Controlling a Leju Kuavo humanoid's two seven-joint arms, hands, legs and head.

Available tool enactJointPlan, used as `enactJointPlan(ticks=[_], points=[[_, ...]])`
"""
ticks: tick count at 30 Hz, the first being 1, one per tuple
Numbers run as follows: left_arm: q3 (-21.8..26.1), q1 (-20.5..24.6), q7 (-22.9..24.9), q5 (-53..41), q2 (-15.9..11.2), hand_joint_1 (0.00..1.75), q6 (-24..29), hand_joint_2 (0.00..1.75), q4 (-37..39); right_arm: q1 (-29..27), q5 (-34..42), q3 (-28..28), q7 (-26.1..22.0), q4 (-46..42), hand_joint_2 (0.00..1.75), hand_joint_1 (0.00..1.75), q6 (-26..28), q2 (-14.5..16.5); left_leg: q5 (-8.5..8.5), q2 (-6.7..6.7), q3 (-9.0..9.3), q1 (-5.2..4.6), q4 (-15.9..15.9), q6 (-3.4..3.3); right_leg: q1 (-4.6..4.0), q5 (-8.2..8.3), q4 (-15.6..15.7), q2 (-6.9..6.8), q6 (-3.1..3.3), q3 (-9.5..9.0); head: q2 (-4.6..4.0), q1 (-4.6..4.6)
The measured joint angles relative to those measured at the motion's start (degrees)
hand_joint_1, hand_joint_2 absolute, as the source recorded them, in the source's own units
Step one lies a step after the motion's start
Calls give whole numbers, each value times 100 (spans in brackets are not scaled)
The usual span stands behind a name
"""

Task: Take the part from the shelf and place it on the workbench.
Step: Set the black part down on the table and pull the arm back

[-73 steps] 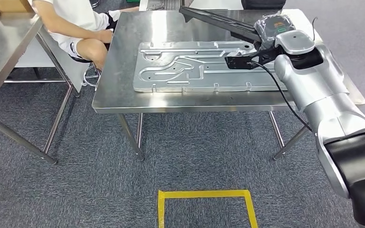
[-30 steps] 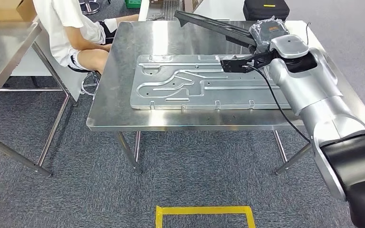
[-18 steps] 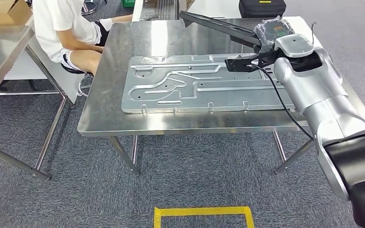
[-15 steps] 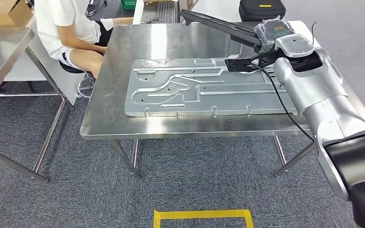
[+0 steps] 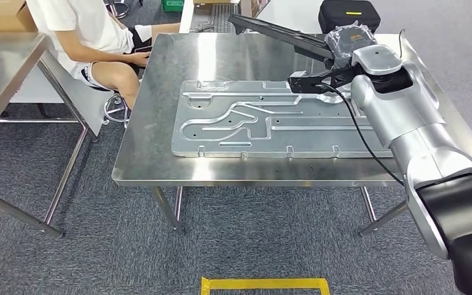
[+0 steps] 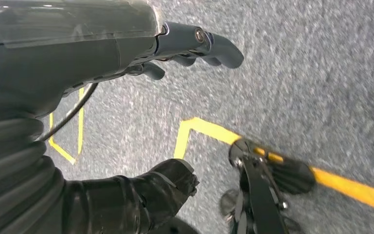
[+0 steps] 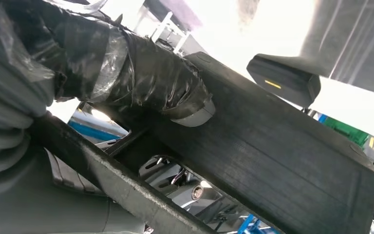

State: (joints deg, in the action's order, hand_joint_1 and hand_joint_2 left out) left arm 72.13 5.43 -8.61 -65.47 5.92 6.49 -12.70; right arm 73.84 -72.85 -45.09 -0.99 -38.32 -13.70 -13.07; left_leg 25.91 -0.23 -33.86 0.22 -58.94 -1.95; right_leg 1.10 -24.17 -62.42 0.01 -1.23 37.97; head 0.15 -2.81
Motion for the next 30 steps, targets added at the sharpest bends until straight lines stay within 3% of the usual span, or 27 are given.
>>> enactJointPlan(ticks=[2, 4, 6, 9, 10, 11, 12, 14, 16, 19, 21, 24, 27, 29, 30], points=[[0, 6, -1, -2, 3, 0, 0, 175, 0, 3, 0, 0, -3, 4, 175, 175, 7, -9, 28, -5, -6, -15, -11, 51, -35, -29, 189, 7, 55, -95, 0, -1], [0, 12, -4, -2, 1, 0, 0, 175, 0, -1, 4, 0, -5, 7, 175, 175, 8, -11, 55, -1, -1, -15, -6, 101, -12, -47, 230, 17, 112, -122, 0, -2], [1, 12, -11, -2, -2, 0, -1, 175, 0, 2, 20, 0, -13, 6, 175, 175, 8, -16, 194, 4, -90, -11, -228, 158, 20, -55, 271, 19, 178, -177, 0, -2], [4, -1, -15, -2, -4, 0, -1, 175, 0, -7, 57, 0, -25, 4, 175, 175, 8, -24, 588, 5, -637, 17, -1260, 214, 13, -100, 288, 16, 250, -248, 0, -2], [6, -5, -14, -2, -4, 0, 0, 175, 0, -18, 72, 0, -29, 4, 175, 175, 8, -24, 626, 5, -812, 23, -1528, 223, 8, -119, 288, 21, 258, -269, 0, -2], [10, -7, -10, -2, -4, 0, 2, 175, 0, -31, 84, 0, -33, 4, 175, 175, 8, -24, 550, 6, -900, 27, -1596, 226, 6, -142, 287, 27, 258, -297, 0, -3], [14, -8, -5, -2, -4, 0, 4, 175, 0, -42, 95, 0, -40, 4, 175, 175, 8, -24, 371, 6, -881, 30, -1449, 220, 6, -167, 285, 35, 252, -331, 0, -3], [25, -10, 4, -3, -10, 0, 9, 175, 0, -52, 105, 0, -52, 1, 175, 175, 10, -25, -95, 4, -599, 28, -715, 178, 7, -228, 283, 47, 226, -411, 0, -2], [37, -8, 10, -3, -17, 0, 14, 175, 0, -49, 112, 0, -57, -2, 175, 175, 17, -31, -293, 1, -336, 4, -134, 123, -4, -271, 281, 54, 175, -447, 0, -2], [51, 8, 14, -2, -19, 0, 16, 175, 0, -71, 134, 0, -60, -4, 175, 175, 27, -42, -252, 4, -246, -11, 30, 58, -6, -298, 305, 60, 80, -459, 0, -2], [61, 3, 16, -2, -15, 0, 16, 175, 0, -89, 163, 0, -70, -11, 175, 175, 34, -57, -257, 16, -171, 13, 111, 0, -1, -403, 166, 52, 34, -423, 0, -1], [72, 4, 17, 2, -10, 0, 17, 175, 0, -107, 218, 0, -77, -22, 175, 175, 64, -71, -251, 30, -115, 24, 154, -63, 6, -672, -355, 35, 11, -186, 0, 1], [73, 7, 17, 3, -10, 0, 17, 175, 0, -113, 225, 0, -76, -22, 175, 175, 74, -72, -249, 29, -115, 24, 153, -68, 7, -715, -455, 35, 8, -135, 0, 2], [74, 14, 13, 12, -11, 0, 17, 175, -1, -186, 262, 0, -66, -21, 175, 175, 133, -82, -236, 22, -105, 24, 152, -83, 13, -851, -849, 35, -8, 88, 0, 2], [75, 13, 3, 15, -10, 0, 17, 175, -1, -344, 291, 0, -38, -21, 175, 175, 210, -85, -204, 10, -83, 26, 133, -79, 24, -729, -862, 29, -18, 161, 0, 2]])
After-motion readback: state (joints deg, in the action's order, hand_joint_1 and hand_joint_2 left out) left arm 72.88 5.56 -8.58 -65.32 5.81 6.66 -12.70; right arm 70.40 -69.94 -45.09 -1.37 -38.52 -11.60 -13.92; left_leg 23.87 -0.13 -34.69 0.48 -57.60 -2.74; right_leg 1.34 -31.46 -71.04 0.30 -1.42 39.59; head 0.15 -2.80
